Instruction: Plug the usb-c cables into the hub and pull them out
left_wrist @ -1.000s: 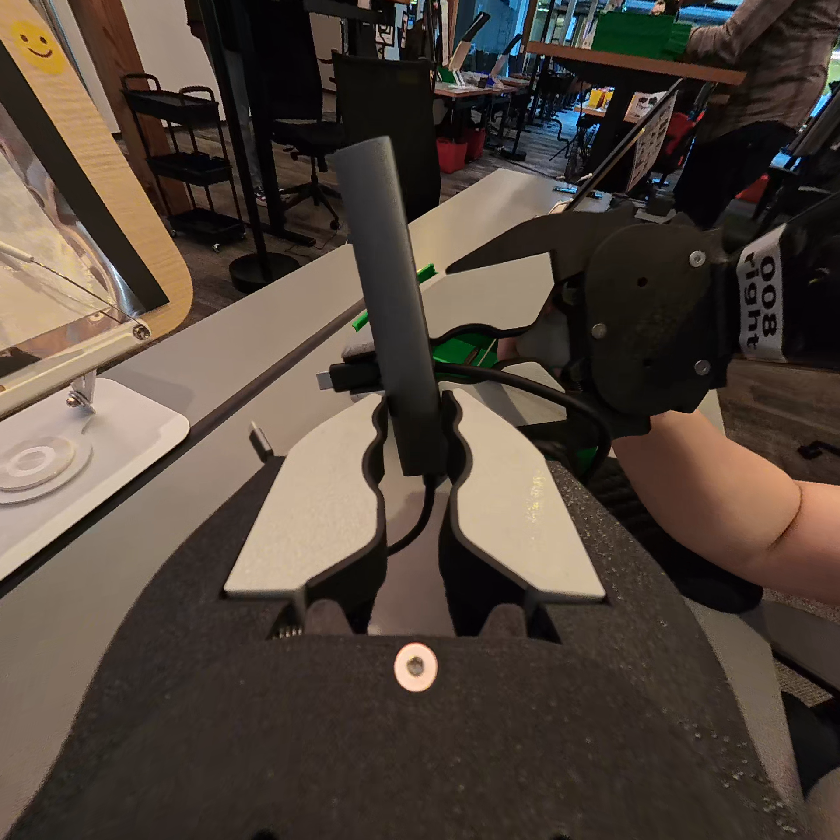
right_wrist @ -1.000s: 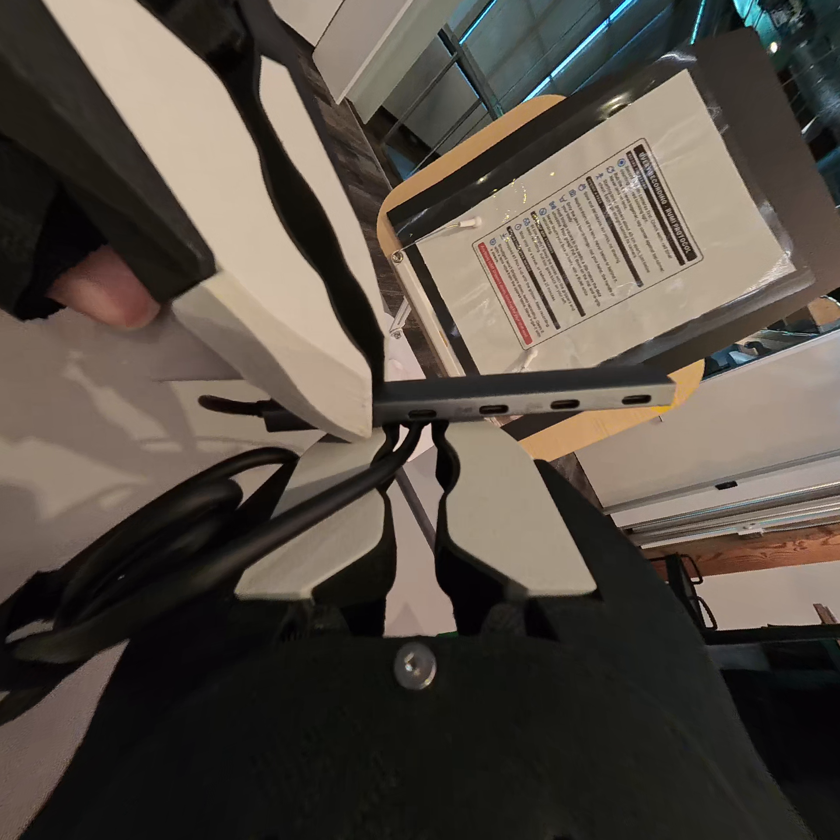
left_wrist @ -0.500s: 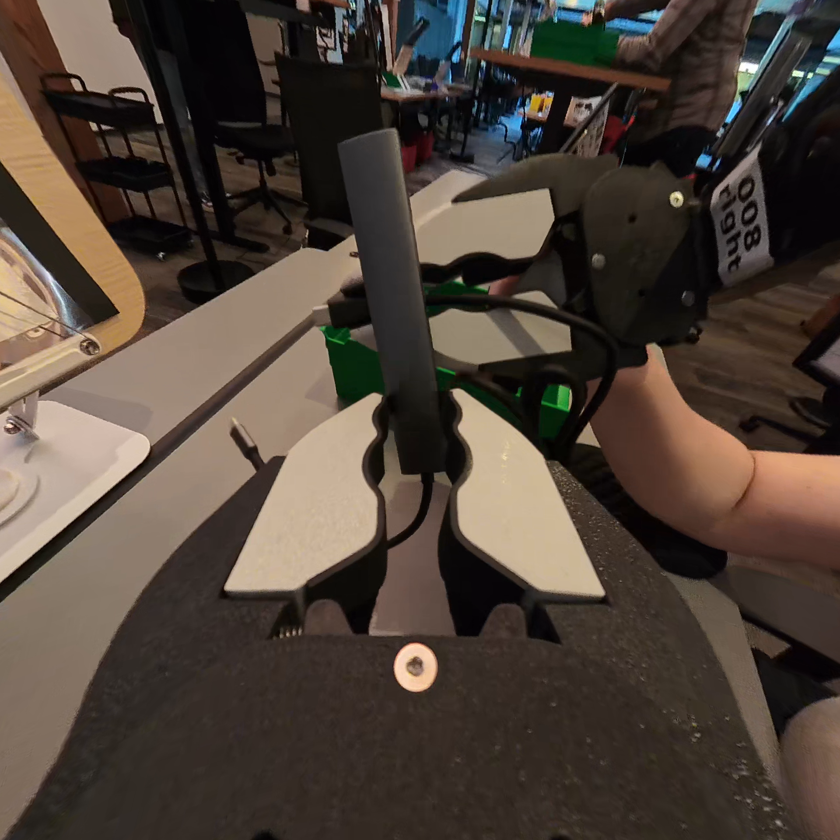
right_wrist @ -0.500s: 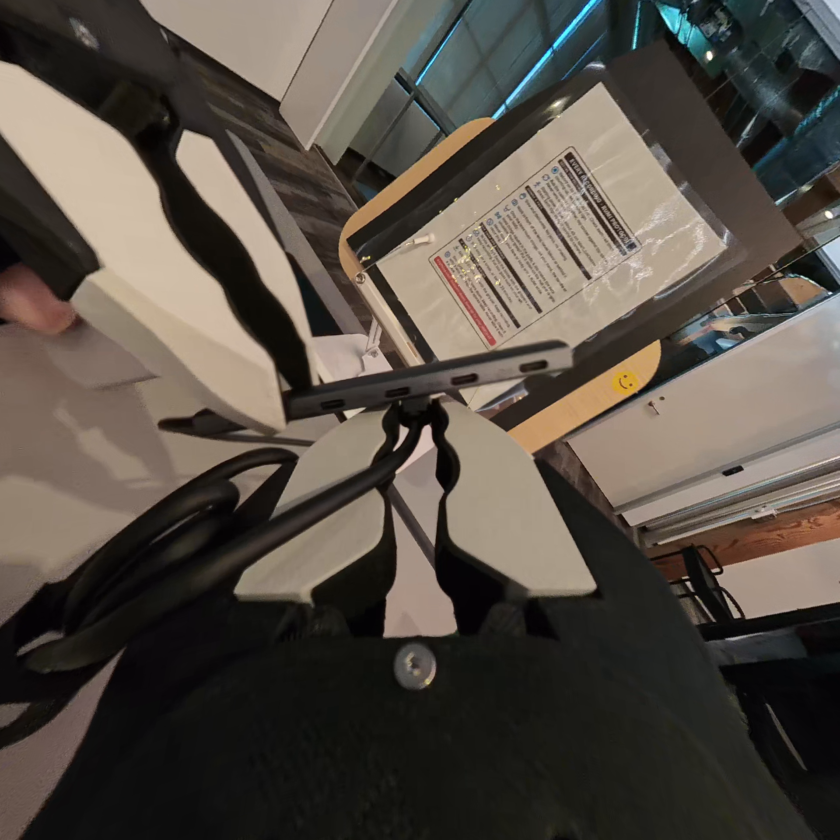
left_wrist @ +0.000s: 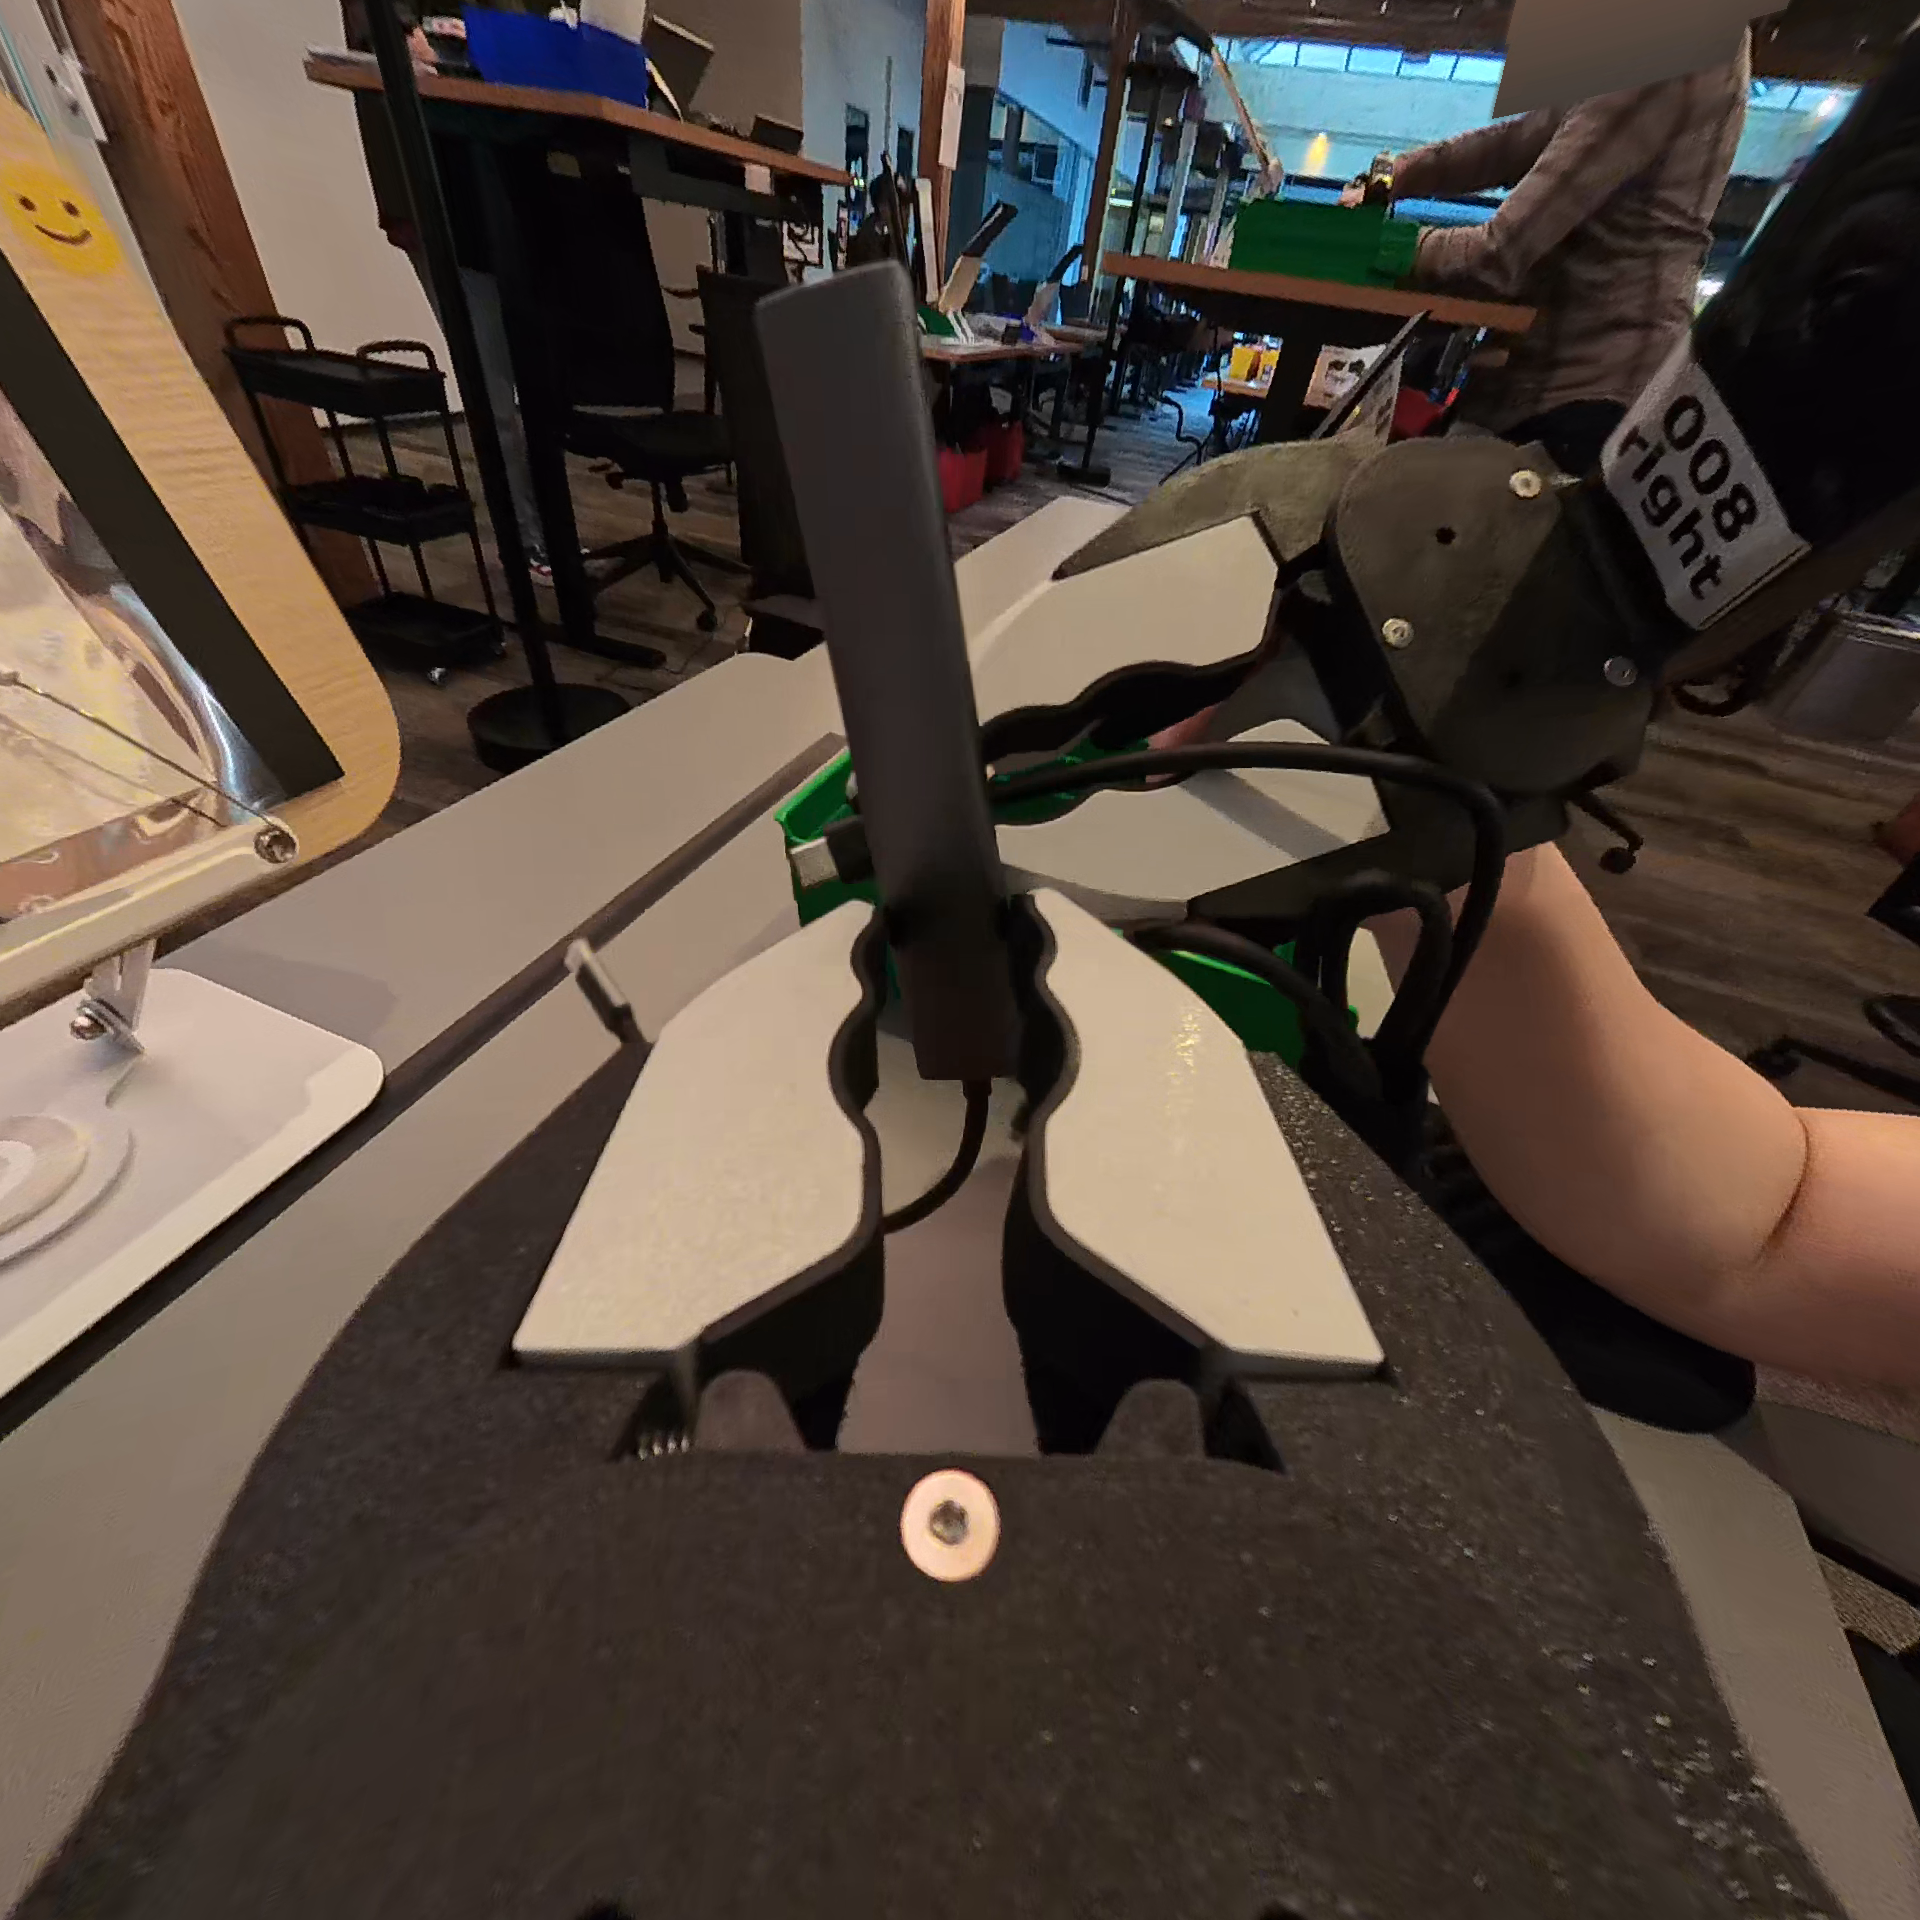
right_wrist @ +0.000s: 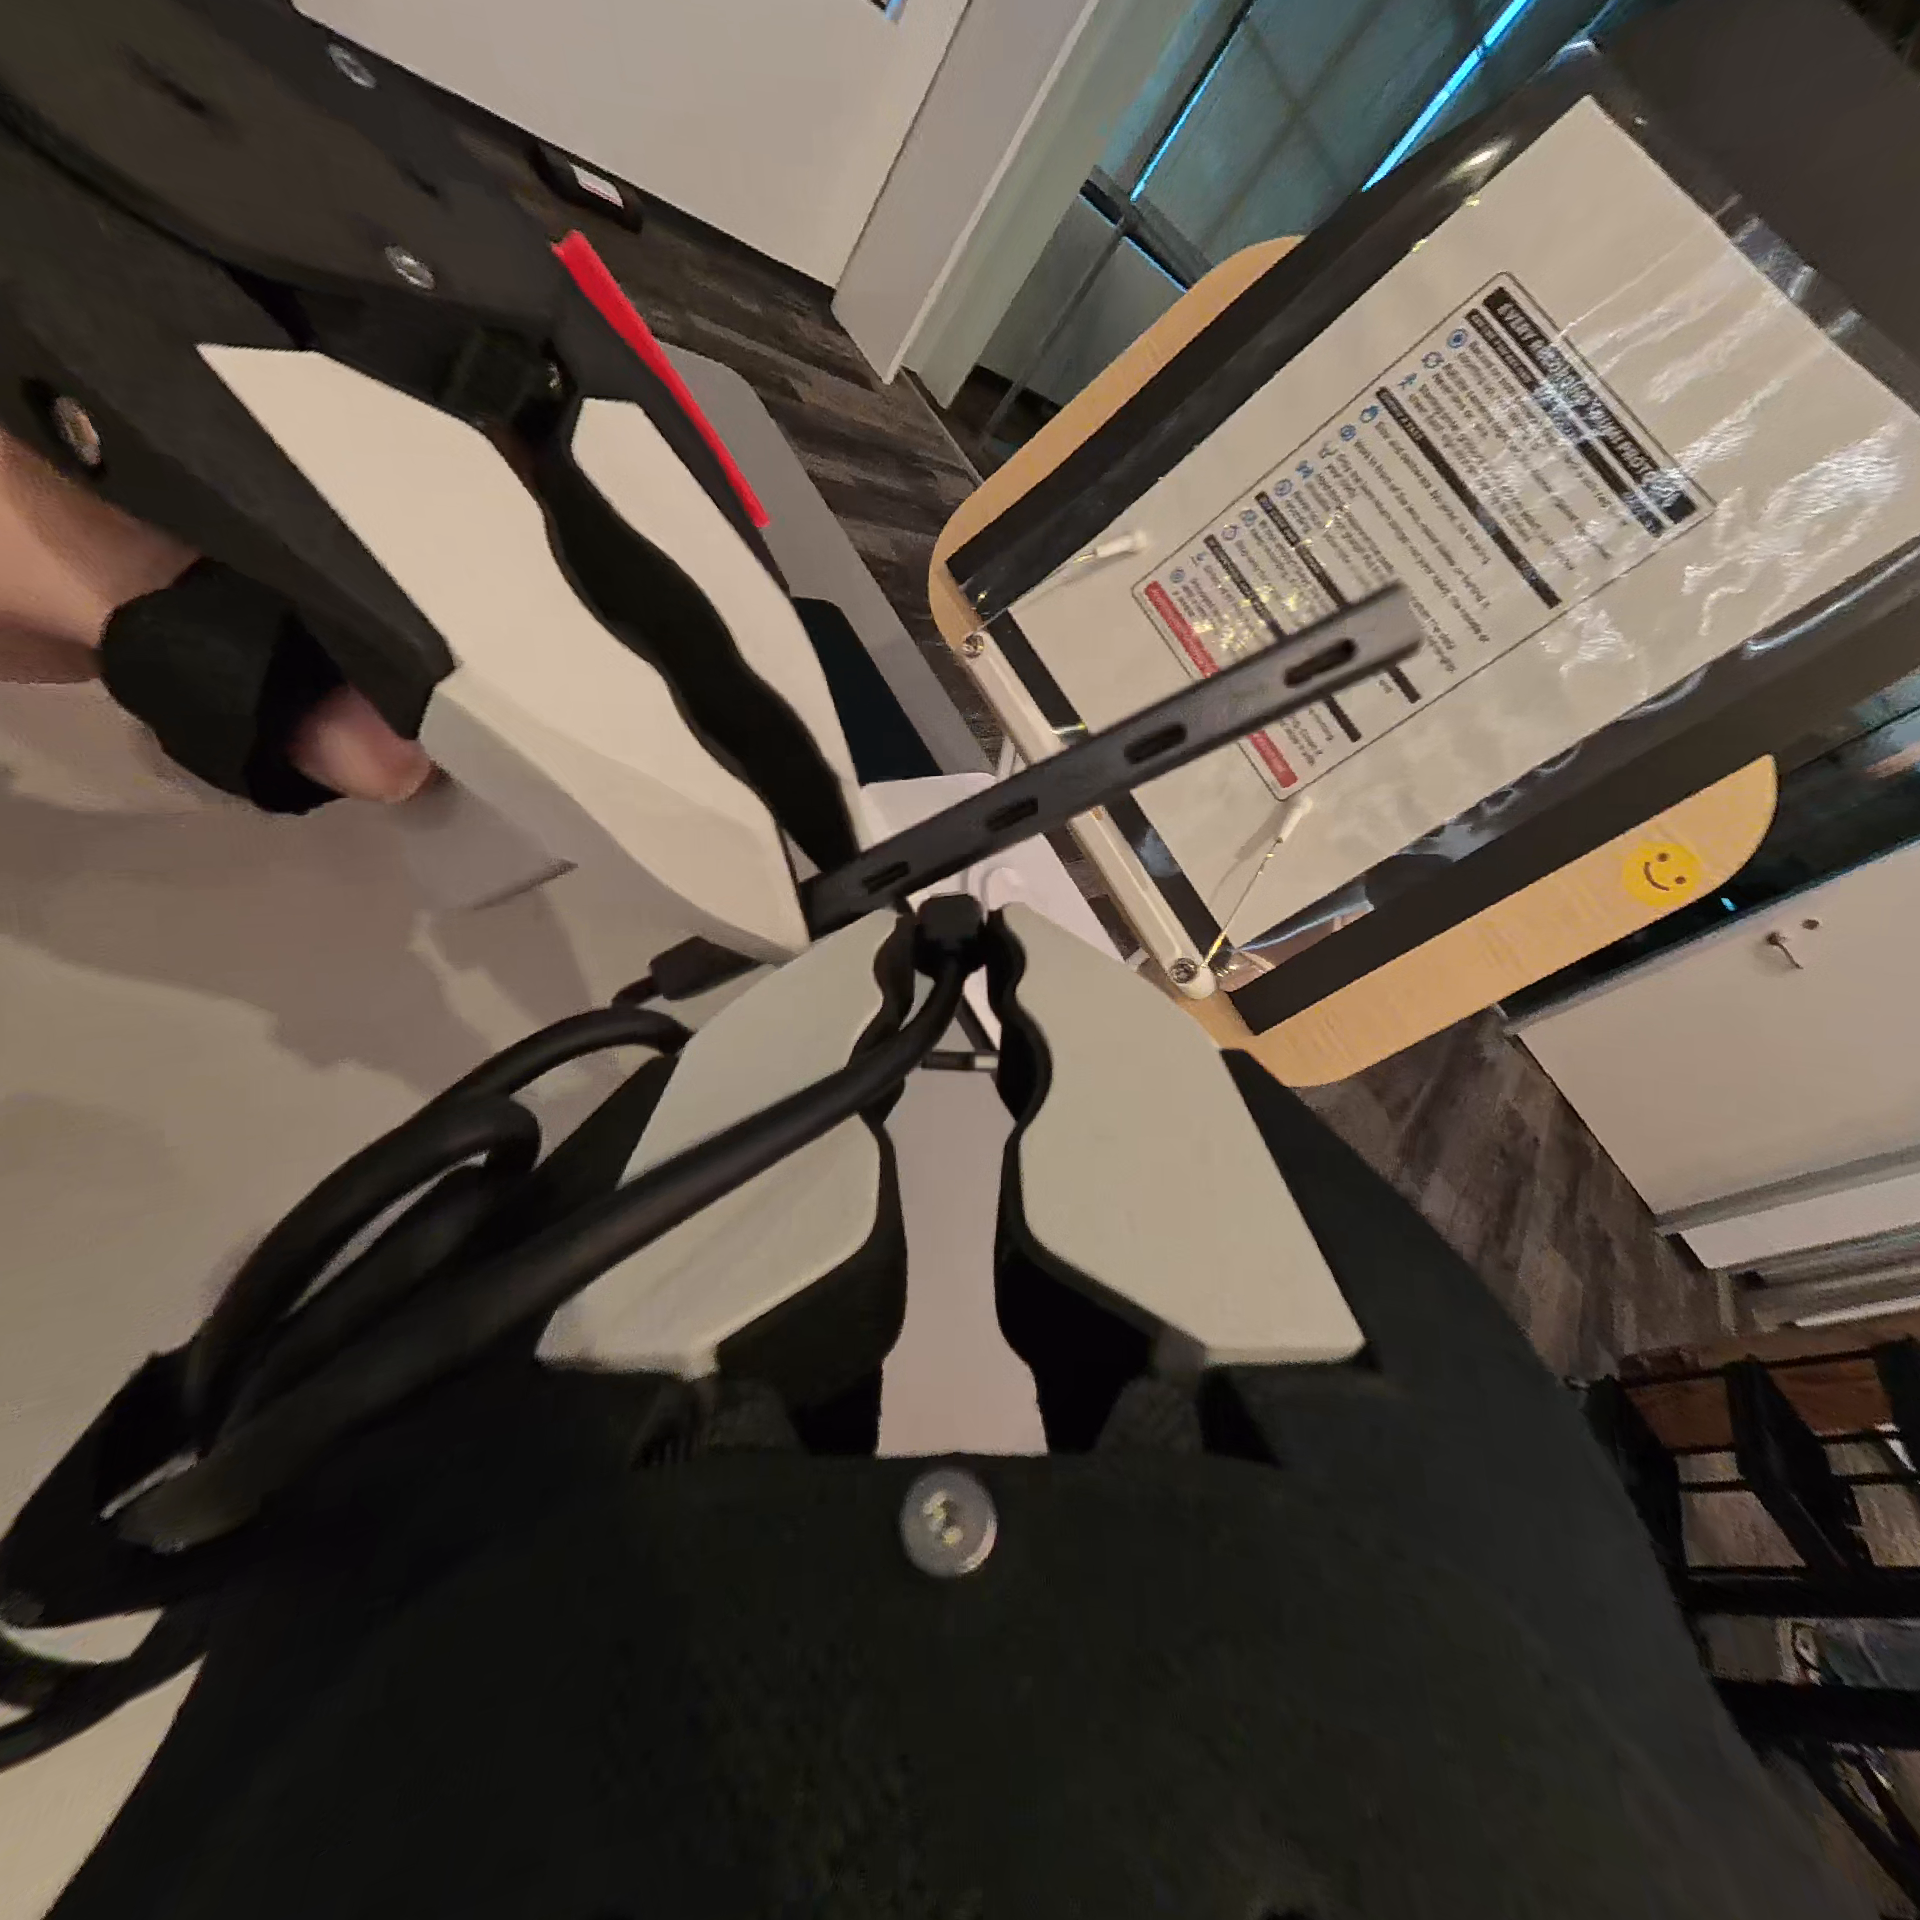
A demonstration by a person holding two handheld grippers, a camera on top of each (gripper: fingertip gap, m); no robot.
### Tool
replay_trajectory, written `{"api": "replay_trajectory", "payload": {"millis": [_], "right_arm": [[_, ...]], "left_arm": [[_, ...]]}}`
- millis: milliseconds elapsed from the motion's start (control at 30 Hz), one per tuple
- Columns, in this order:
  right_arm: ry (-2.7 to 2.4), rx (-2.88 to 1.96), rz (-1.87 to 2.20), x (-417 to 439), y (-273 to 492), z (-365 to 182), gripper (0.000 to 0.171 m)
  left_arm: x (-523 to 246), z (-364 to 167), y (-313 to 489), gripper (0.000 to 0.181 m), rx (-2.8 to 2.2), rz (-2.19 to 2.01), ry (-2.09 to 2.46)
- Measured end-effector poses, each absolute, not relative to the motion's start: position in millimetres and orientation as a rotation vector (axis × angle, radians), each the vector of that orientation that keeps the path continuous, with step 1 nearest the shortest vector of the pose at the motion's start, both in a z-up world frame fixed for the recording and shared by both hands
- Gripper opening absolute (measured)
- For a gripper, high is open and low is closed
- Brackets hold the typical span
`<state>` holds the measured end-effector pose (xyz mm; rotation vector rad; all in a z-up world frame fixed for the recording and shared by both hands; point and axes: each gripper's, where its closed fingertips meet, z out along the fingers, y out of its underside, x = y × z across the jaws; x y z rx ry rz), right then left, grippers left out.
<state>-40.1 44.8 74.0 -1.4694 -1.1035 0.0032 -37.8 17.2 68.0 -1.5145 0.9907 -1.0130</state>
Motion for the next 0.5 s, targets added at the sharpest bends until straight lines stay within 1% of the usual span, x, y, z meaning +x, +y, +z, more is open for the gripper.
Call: {"api": "replay_trajectory", "payload": {"millis": [33, 300, 500], "right_arm": [[-1.103, -1.465, 0.016, -41, 44, 75, 0.013], [-1.147, -1.338, 0.0, -46, 37, 84, 0.013], [-1.156, -1.242, -0.021, -50, 30, 93, 0.013]], "left_arm": [[-38, 69, 17, 0.022, -1.502, -1.014, 0.99], [-40, 75, 11, 0.022, -1.466, -1.016, 1.032], [-43, 84, 8, 0.022, -1.439, -1.092, 0.995]]}}
